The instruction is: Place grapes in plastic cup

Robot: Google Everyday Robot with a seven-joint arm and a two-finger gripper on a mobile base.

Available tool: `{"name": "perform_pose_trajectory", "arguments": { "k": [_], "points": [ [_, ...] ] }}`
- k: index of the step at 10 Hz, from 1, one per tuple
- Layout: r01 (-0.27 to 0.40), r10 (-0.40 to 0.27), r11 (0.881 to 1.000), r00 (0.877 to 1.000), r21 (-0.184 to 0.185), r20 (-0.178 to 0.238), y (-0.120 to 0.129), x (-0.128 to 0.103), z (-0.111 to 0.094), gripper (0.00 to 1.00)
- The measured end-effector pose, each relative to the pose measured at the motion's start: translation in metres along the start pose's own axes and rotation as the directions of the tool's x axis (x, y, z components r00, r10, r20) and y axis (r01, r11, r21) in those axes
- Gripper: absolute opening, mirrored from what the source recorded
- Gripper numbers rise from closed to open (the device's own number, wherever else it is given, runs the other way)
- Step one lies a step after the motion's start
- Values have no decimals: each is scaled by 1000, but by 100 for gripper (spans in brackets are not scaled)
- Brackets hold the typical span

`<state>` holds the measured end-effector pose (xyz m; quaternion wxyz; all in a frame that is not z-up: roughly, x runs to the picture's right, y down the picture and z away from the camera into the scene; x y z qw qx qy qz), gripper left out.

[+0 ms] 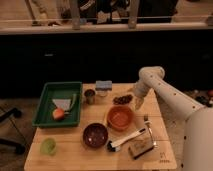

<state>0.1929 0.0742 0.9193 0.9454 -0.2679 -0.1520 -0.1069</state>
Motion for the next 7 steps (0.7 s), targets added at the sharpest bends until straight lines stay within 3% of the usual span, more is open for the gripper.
{"name": "perform_pose_trajectory", "arguments": {
  "k": [7],
  "points": [
    [-16, 16, 1000, 1000, -17, 13, 3, 8, 10, 80]
  ]
}}
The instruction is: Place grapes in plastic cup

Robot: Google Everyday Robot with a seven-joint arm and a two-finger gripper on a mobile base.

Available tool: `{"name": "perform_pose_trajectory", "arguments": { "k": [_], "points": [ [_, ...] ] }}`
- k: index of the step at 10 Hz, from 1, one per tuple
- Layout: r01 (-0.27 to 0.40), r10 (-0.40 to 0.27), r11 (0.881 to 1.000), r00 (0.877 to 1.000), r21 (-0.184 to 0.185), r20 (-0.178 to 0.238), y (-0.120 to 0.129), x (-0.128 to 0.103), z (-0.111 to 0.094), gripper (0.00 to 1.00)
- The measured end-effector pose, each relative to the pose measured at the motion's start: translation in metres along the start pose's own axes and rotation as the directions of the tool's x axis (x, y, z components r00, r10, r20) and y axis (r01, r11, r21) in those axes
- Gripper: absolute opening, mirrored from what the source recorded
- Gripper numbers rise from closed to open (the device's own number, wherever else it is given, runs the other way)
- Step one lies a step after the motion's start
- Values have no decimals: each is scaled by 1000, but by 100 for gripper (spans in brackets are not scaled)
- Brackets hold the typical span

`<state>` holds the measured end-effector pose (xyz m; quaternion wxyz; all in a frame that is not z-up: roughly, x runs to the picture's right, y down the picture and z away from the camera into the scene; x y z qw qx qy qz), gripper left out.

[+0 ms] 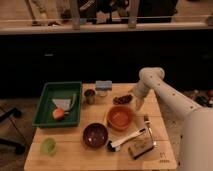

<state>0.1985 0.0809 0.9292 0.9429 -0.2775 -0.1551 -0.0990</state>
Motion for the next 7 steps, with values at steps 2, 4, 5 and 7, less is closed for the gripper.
{"name": "perform_pose_trajectory", "arguments": {
  "k": [2, 4, 5, 7],
  "points": [
    [-4, 4, 1000, 1000, 0, 3, 0, 2, 2, 80],
    [30, -30, 999, 999, 15, 32, -5, -4, -1, 80],
    [60, -60, 998, 997, 15, 45, -6, -9, -2, 80],
    [106, -107, 994, 992, 14, 61, -10, -18, -1, 80]
  ]
}}
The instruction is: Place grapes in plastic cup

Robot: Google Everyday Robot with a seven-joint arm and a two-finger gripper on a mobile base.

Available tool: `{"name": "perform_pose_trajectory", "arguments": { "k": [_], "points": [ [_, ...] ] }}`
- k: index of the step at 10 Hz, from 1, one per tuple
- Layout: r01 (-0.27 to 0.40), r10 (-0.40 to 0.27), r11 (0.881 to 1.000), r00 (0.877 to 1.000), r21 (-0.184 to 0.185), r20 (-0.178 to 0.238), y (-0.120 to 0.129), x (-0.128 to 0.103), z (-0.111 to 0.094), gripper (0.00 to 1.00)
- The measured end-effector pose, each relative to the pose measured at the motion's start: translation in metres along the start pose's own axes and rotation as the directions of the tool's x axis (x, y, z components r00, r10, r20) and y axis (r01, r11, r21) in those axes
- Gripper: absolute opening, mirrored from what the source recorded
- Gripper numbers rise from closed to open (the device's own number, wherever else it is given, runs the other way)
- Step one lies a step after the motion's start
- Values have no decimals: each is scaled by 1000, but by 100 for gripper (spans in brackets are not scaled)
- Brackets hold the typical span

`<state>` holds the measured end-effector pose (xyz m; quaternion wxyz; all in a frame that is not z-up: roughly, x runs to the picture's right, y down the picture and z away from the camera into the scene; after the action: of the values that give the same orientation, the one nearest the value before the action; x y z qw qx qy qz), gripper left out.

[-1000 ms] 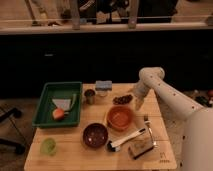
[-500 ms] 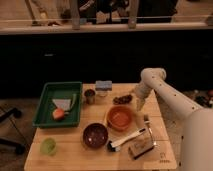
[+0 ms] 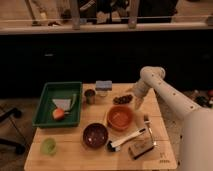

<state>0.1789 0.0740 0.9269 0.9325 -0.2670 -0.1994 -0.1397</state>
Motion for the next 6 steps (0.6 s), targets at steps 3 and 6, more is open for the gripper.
{"name": "perform_pose_trajectory", "arguments": {
  "k": [3, 6],
  "points": [
    [73, -73, 997, 997, -17, 29, -3, -7, 4, 80],
    [124, -121, 991, 991, -47, 56, -7, -14, 13, 80]
  ]
}}
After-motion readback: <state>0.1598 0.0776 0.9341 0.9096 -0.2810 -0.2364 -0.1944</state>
